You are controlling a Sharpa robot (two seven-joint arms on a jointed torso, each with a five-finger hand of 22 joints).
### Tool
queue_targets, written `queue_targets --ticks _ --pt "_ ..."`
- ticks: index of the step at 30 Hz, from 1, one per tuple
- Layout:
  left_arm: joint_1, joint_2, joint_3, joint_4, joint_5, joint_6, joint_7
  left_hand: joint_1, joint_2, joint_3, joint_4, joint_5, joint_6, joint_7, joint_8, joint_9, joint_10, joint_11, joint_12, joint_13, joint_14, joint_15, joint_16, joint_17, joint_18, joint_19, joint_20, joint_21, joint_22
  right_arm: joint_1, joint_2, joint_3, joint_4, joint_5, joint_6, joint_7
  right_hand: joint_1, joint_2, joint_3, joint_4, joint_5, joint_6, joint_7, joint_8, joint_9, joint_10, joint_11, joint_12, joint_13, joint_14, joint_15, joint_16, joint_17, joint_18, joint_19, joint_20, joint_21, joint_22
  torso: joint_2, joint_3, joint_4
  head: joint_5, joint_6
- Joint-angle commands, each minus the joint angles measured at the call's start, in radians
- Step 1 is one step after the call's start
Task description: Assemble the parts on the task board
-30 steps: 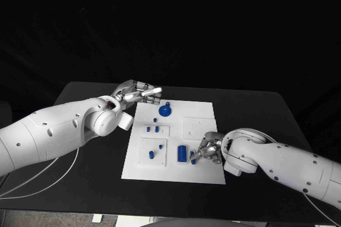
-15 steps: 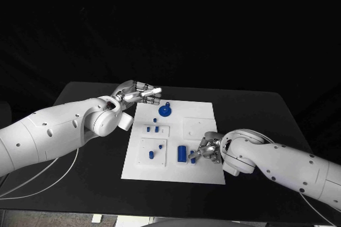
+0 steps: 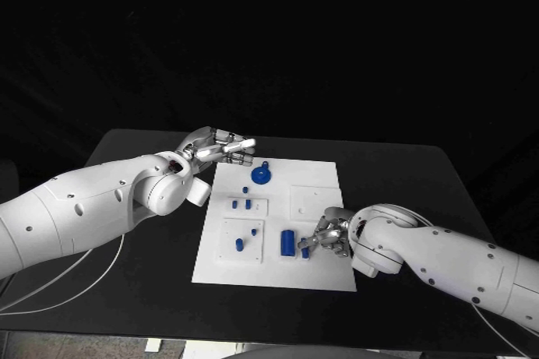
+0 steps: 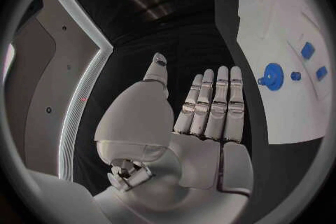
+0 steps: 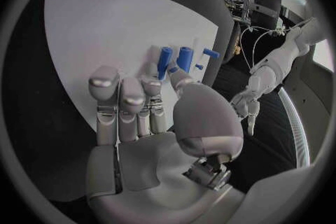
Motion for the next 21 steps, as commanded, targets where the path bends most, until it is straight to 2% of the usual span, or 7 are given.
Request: queue_targets --ticks 1,7,9,11,12,13,21 --pt "0.001 0.002 0.001 0.001 -0.002 0.002 0.002 -0.002 0.002 -0.003 -0.001 0.006 -0.005 0.0 0.003 -0.001 -0.006 0.003 -0.002 0.001 0.0 0.002 -0.001 0.0 -0.006 0.002 0.003 0.003 0.001 -0.003 -0.001 -0.002 -0.004 -0.01 0.017 0.001 -0.02 -0.014 -0.012 0.012 0.002 -0.008 0.005 -0.005 -0.003 -0.001 -0.002 -0.001 -0.002 0.006 -0.001 -0.002 -0.002 -0.005 0.045 -0.003 -0.001 0.097 0.0 -0.0001 -0.0006 0.0 0.0" --pt "0.001 0.002 0.001 0.0 -0.002 0.002 0.0 -0.002 0.002 -0.003 -0.001 0.006 -0.005 0.0 0.003 -0.001 -0.006 0.003 -0.002 0.001 0.0 0.002 -0.001 0.0 -0.006 0.002 0.003 0.003 0.001 -0.003 -0.01 -0.002 0.003 0.015 -0.002 0.028 -0.067 -0.094 -0.054 0.155 0.003 -0.014 0.01 -0.005 -0.001 -0.003 0.0 -0.01 -0.007 0.005 -0.002 -0.011 -0.008 -0.002 0.045 -0.004 -0.008 0.095 0.0 0.0007 0.0002 -0.001 0.003" --pt "0.001 0.002 0.001 0.0 -0.002 0.003 0.0 -0.003 0.007 -0.007 -0.006 0.006 -0.005 0.0 0.003 -0.001 -0.005 0.003 -0.002 0.001 0.0 0.002 -0.001 0.0 -0.006 0.002 0.003 0.003 0.001 -0.003 -0.013 -0.002 0.006 0.027 -0.01 0.042 -0.047 -0.079 -0.125 0.195 0.007 -0.018 0.011 -0.005 0.004 -0.003 0.002 -0.007 -0.008 0.006 0.0 -0.011 -0.01 0.0 0.045 -0.001 -0.009 0.095 0.0 0.0009 0.0003 -0.001 0.003" --pt "0.001 0.001 0.001 0.0 -0.003 0.003 0.0 -0.003 0.007 -0.007 -0.006 0.006 -0.005 0.0 0.003 -0.001 -0.005 0.003 -0.002 0.001 0.0 0.002 -0.001 0.0 -0.006 0.002 0.003 0.003 0.001 -0.003 -0.017 -0.002 0.01 0.038 -0.016 0.055 -0.049 -0.018 -0.287 0.171 0.096 -0.024 0.012 -0.005 0.01 -0.005 0.002 -0.005 -0.01 0.006 0.0 -0.01 -0.012 0.003 0.046 0.0 -0.009 0.095 0.0 0.0012 0.0004 -0.001 0.003" --pt "0.001 0.001 0.001 0.0 -0.003 0.003 0.0 -0.003 0.007 -0.007 -0.006 0.006 -0.005 0.0 0.003 -0.001 -0.005 0.003 -0.002 0.001 0.0 0.002 -0.001 0.0 -0.006 0.002 0.003 0.003 0.001 -0.003 -0.019 -0.002 0.012 0.042 -0.018 0.06 -0.042 0.014 -0.355 0.16 0.1 -0.024 0.011 -0.004 0.015 -0.006 0.003 -0.002 -0.013 0.006 0.0 -0.009 -0.013 0.004 0.047 0.001 -0.008 0.096 0.0 0.0011 0.0 -0.001 0.004" --pt "0.001 0.001 0.001 0.0 -0.003 0.003 0.0 -0.003 0.007 -0.007 -0.006 0.006 -0.005 0.0 0.003 -0.001 -0.005 0.003 -0.002 0.001 0.0 0.002 -0.001 0.0 -0.006 0.002 0.003 0.003 0.001 -0.003 -0.02 -0.002 0.013 0.044 -0.019 0.063 -0.039 0.023 -0.385 0.157 0.095 -0.026 0.011 -0.005 0.018 -0.007 0.003 0.001 -0.014 0.005 0.001 -0.008 -0.015 0.004 0.046 0.001 -0.009 0.096 0.0 0.0008 -0.0001 -0.001 0.004" --pt "0.001 0.0 0.001 0.0 -0.003 0.003 0.0 -0.003 0.006 -0.007 -0.006 0.005 -0.005 -0.001 0.003 -0.001 -0.005 0.003 -0.002 0.001 0.0 0.003 -0.001 0.0 -0.007 0.001 0.004 0.003 0.001 -0.003 -0.042 -0.001 0.027 0.054 0.007 0.073 -0.023 0.022 -0.393 0.146 0.1 -0.028 0.012 -0.005 0.021 -0.009 0.003 0.001 -0.018 0.004 0.001 -0.008 -0.017 0.005 0.046 0.001 -0.011 0.095 0.0 0.0006 -0.0002 -0.001 0.003"
